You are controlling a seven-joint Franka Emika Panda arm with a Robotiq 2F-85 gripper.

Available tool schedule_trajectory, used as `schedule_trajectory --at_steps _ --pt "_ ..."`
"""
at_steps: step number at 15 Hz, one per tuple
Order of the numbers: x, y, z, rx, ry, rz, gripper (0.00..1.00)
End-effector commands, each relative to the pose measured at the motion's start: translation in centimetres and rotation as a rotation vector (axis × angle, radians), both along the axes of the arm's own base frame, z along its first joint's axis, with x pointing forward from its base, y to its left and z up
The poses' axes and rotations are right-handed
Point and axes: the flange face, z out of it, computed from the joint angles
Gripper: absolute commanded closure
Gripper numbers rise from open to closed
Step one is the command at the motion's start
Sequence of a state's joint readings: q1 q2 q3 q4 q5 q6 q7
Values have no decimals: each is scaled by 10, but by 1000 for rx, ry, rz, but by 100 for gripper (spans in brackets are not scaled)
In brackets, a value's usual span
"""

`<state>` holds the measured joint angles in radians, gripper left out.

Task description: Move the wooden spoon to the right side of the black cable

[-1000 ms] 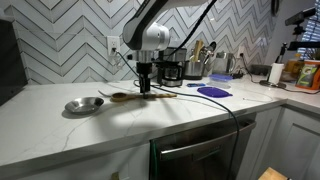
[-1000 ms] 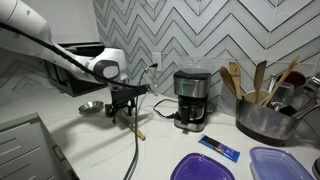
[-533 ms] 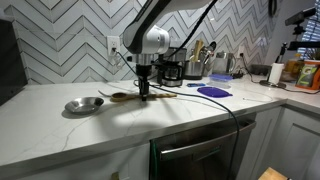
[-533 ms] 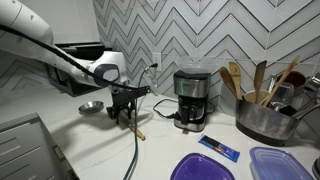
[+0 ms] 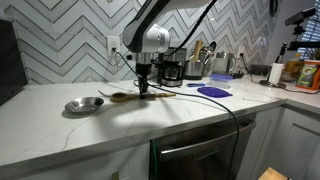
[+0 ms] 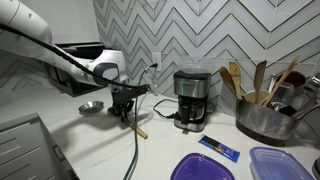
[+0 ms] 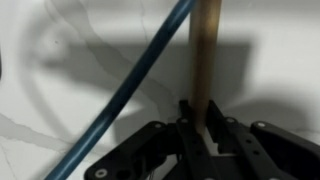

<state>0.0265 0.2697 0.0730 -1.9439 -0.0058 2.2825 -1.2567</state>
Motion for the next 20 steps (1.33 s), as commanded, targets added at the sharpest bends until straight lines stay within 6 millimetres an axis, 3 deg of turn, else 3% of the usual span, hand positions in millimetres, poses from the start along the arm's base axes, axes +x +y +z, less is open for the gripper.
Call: schedule_trajectory --at_steps 1,6,14,17,20 --pt "-8 -5 0 11 -21 7 95" --pt "-15 -3 27 105 5 -26 95" --pt "-27 8 42 304 155 -68 95" --pt "-31 8 62 305 175 -133 95" --pt "-31 -5 98 268 142 -189 95"
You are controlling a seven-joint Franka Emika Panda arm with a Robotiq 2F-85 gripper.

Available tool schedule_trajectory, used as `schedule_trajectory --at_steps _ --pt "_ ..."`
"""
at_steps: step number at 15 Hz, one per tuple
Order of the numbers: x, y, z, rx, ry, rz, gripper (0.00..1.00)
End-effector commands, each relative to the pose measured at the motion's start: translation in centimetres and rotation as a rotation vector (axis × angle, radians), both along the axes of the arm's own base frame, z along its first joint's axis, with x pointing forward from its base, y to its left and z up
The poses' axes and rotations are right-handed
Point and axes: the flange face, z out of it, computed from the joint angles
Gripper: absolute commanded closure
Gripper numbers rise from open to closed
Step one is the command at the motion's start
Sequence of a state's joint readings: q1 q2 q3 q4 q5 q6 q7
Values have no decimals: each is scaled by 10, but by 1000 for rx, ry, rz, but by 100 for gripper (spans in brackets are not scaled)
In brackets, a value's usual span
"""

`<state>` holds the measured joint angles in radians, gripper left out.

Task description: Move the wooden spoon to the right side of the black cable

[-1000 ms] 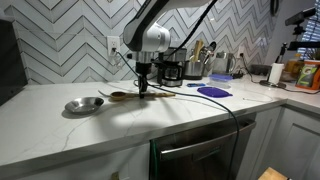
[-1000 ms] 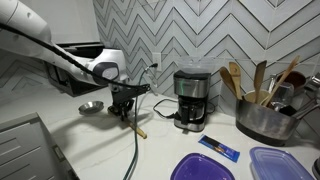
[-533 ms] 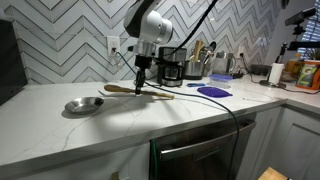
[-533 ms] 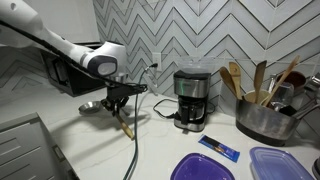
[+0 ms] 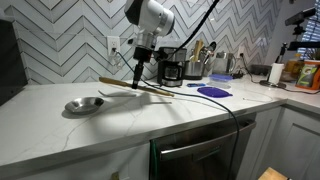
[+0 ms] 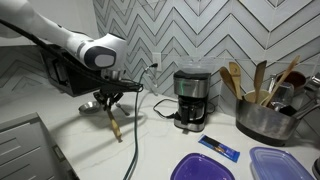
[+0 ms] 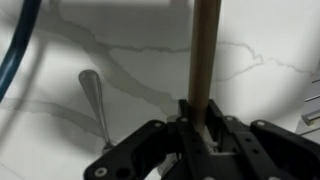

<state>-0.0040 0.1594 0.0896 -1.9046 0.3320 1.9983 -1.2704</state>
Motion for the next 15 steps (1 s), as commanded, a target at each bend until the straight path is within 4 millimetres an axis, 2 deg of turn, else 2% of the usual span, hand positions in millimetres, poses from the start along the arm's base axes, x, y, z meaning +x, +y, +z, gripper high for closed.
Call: schedule_trajectory --at_steps 1,5,8,11,15 --pt "-6 -20 49 -37 -26 -69 95" --pt "-6 -58 109 -84 -95 -140 95" --pt "-5 -95 138 -134 -131 -203 95" --pt "-4 -136 154 -149 -152 -280 95" --pt "-2 -185 155 -162 -168 -400 95"
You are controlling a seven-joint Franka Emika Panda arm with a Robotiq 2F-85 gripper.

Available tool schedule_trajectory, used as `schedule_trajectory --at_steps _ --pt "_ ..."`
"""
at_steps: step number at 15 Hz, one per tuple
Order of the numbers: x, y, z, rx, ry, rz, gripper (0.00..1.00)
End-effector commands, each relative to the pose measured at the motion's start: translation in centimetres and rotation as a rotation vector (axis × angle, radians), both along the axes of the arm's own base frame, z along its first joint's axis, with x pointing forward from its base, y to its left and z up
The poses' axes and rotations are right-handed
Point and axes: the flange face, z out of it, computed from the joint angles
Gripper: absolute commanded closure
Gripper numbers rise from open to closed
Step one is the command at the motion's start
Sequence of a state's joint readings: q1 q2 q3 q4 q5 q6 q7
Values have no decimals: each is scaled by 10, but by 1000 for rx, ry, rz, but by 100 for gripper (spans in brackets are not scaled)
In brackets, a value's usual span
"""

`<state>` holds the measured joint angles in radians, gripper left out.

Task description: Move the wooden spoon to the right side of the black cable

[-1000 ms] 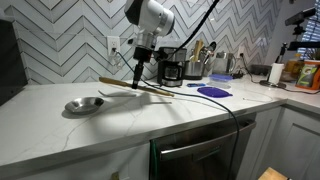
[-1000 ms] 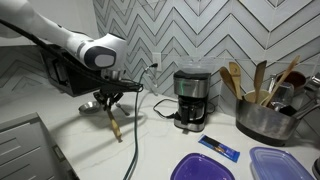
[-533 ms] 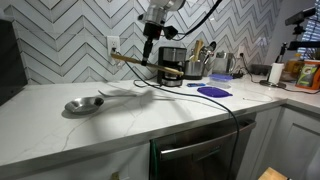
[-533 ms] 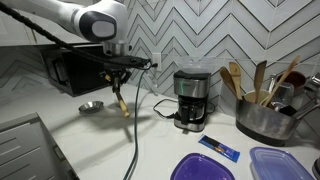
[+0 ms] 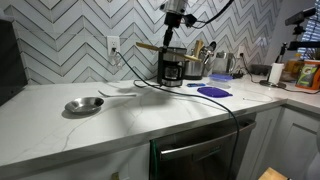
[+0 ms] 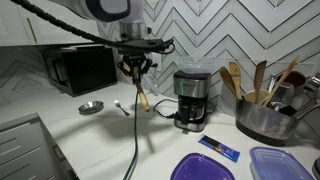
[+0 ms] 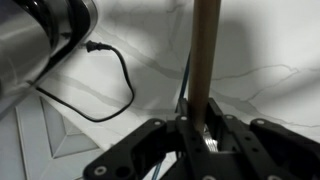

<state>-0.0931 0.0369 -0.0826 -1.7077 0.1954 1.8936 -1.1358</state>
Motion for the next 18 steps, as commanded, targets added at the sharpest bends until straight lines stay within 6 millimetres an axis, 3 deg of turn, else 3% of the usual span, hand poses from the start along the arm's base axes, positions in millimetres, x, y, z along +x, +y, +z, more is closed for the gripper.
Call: schedule_trajectory --at_steps 1,4,9,14,18 --pt "1 -36 -3 -17 14 -110 95" --pt "3 -53 -23 -39 24 -178 95" --pt "12 -65 -76 -68 75 -261 95" --pt "9 -79 -129 -41 141 -333 95" --pt "2 -88 -156 -30 179 -367 95"
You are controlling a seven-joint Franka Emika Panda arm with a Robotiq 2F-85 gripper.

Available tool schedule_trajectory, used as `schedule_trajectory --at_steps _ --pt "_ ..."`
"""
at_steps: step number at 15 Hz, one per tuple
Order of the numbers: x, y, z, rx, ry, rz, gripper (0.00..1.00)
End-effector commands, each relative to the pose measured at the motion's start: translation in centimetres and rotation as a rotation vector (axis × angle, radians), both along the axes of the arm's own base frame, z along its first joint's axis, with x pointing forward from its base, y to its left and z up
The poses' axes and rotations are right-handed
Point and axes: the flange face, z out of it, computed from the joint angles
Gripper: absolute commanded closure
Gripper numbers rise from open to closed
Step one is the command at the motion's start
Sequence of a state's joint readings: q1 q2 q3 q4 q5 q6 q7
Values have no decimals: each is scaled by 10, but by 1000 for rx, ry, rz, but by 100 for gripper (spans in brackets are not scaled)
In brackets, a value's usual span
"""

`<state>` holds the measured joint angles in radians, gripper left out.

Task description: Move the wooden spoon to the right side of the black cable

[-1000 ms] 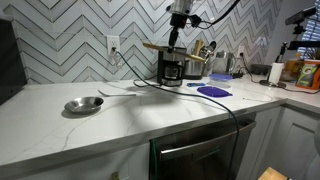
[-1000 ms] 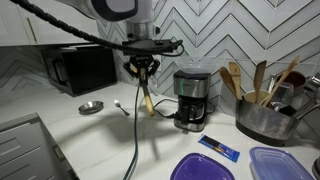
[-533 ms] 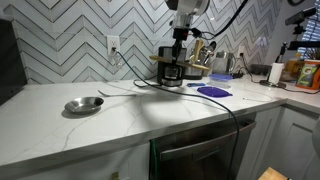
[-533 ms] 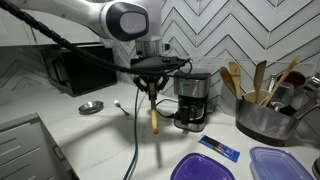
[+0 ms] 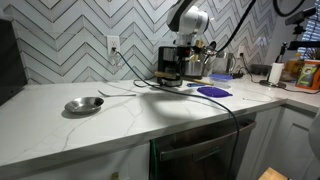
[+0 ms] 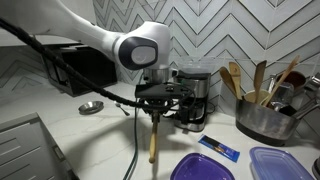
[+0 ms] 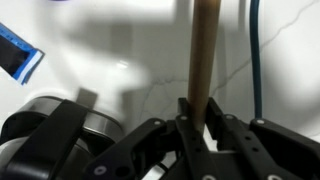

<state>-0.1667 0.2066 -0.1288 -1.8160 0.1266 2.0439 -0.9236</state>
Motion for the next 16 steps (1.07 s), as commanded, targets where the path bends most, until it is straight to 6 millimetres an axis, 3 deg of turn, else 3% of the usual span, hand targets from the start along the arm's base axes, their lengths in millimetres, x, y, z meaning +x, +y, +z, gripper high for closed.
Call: schedule_trajectory --at_steps 1,4,5,10,11,16 --pt "-9 -9 -21 9 8 -42 95" --pt "-8 -2 -25 10 6 -32 95" --pt "-6 -6 -22 7 27 -25 80" --pt "-4 -1 -23 6 19 -18 80" --pt "-4 -1 -24 6 19 -18 95" --pt "-6 -14 -28 11 11 -74 95"
